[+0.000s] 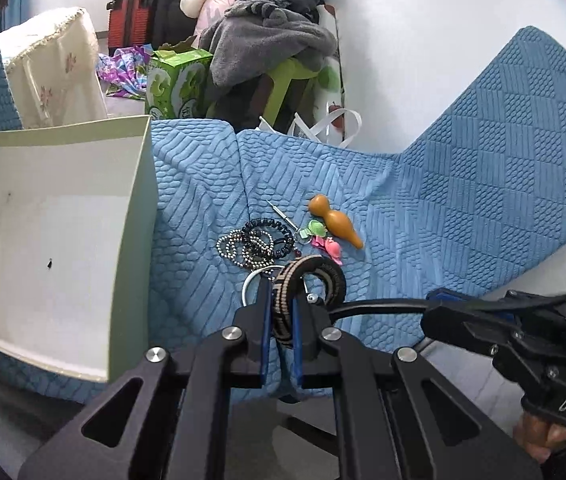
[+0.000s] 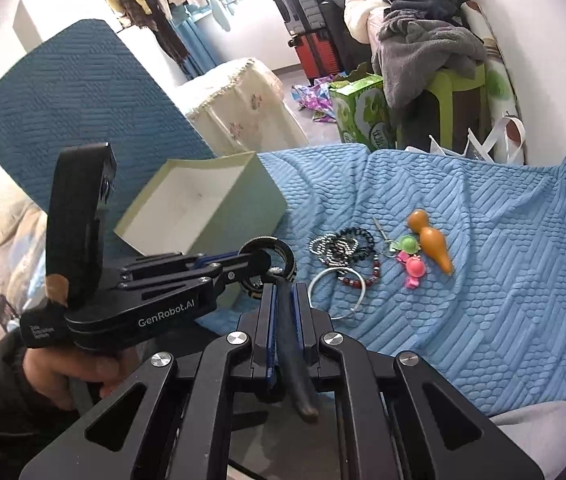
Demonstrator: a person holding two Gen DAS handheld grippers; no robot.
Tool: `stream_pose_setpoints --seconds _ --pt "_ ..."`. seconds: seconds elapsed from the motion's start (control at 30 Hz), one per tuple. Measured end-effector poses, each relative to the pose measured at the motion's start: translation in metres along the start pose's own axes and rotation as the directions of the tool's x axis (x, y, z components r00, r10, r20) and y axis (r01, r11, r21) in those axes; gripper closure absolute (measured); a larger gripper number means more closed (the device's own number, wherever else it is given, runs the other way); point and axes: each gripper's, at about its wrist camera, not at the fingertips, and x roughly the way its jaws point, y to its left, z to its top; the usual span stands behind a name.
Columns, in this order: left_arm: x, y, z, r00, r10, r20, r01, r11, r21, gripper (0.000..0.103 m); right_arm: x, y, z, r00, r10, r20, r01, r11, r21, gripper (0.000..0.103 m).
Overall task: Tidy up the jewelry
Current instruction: 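Lift the bracelet and hair clip and carry both toward the white box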
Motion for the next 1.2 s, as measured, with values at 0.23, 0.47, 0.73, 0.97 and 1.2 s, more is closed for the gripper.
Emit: stream_pose_setpoints --seconds 0.23,0.47,0.73,0.97,1.2 --pt "-0.015 0.007 -0.007 0.997 -0.078 0.004 0.078 0.996 -0.033 0.094 -0.002 0.006 0.011 0.999 0.011 0.032 -0.012 1.0 0.015 0.097" --pt "-0.035 0.023 -0.007 0.972 -0.23 0.05 0.235 0.964 -0.127 0.094 -0.009 0.007 0.025 0.995 0.043 0.09 -0.046 0.999 0.025 0.097" --pt "-0.036 0.047 -0.008 0.925 -0.363 0.108 0.379 0.878 -0.292 0.093 -0.013 0.01 0.031 0.991 0.058 0.122 -0.061 0.998 0.023 0.097" --pt "-0.035 0.041 -0.006 0.933 -0.35 0.085 0.36 0.897 -0.258 0.092 -0.016 0.013 0.033 0.987 0.066 0.149 -0.068 0.998 0.012 0.097" --pt "-0.038 0.028 -0.009 0.957 -0.284 0.064 0.29 0.946 -0.144 0.09 -0.007 0.016 0.036 0.987 0.03 0.159 -0.03 1.0 -0.003 0.097"
